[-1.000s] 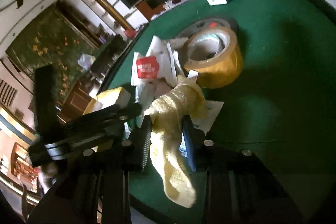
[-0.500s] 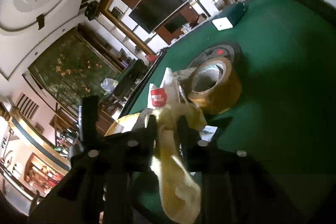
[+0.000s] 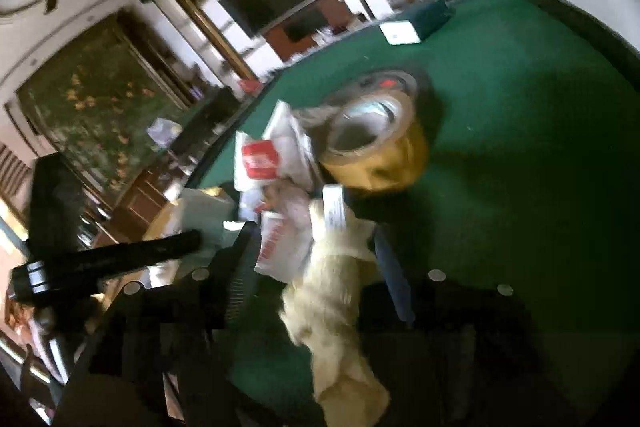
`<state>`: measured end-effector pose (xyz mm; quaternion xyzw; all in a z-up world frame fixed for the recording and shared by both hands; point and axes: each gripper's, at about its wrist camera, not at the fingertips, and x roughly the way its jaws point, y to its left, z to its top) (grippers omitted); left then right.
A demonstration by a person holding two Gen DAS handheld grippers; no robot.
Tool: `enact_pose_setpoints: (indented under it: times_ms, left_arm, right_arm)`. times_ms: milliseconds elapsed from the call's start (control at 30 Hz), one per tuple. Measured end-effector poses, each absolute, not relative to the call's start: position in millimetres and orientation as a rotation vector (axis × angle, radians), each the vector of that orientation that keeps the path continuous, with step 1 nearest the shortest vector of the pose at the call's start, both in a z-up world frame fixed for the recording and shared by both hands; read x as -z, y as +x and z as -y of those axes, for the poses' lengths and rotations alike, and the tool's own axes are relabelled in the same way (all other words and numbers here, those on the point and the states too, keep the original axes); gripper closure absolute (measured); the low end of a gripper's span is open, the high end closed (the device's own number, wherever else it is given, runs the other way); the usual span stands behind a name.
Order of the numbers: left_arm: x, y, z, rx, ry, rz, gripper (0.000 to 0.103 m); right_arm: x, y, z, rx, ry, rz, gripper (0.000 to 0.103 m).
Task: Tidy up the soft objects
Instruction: 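Lift the yellow towel with the right tool while the left grasps a teal-printed clear packet, then carry the towel and packet over the box and release both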
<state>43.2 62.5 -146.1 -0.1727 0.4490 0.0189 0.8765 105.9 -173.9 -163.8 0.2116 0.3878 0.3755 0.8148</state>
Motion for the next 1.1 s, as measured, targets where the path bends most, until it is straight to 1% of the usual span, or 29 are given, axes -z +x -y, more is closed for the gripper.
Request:
enact_pose_setpoints:
  times_ms: [200,233,267,433,533,700,767,867,967,1100]
  left_arm:
    - [133,-3,-79,-0.012,-0.432,-0.857,0.094]
    - [133,-6,-81,-0.014,-0.435,-0.85,0.094]
    - [133,-12,-84,-0.015,-0.443,-0.843,0.094]
    - [128,-40,-101,-0.018,-0.498,-0.796,0.094]
    - [119,-61,-116,-0.026,-0.528,-0.754,0.094]
    - [109,-88,-152,-0.077,-0.59,-0.707,0.094]
    - [107,-94,-166,-0.096,-0.614,-0.692,0.094]
    - [104,-97,-180,-0.13,-0.613,-0.68,0.094]
    - [107,-96,-193,-0.167,-0.608,-0.69,0.094]
    - [113,-81,-216,-0.234,-0.594,-0.726,0.094]
  right_arm:
    - [189,94,157,-0.69,0.251,-0.952,0.044]
    - [193,94,158,-0.675,0.255,-0.97,0.055]
    - [195,95,160,-0.666,0.266,-0.984,0.057]
    - [189,90,180,-0.617,0.338,-0.917,0.061]
    - [178,78,192,-0.613,0.43,-0.862,0.062]
    - [127,53,189,-0.726,0.514,-0.683,0.062]
    - [105,49,176,-0.837,0.537,-0.649,0.061]
    - [83,49,141,-0.976,0.529,-0.649,0.061]
    - [74,54,95,-1.111,0.517,-0.7,0.061]
    - [75,64,16,-1.206,0.492,-0.767,0.061]
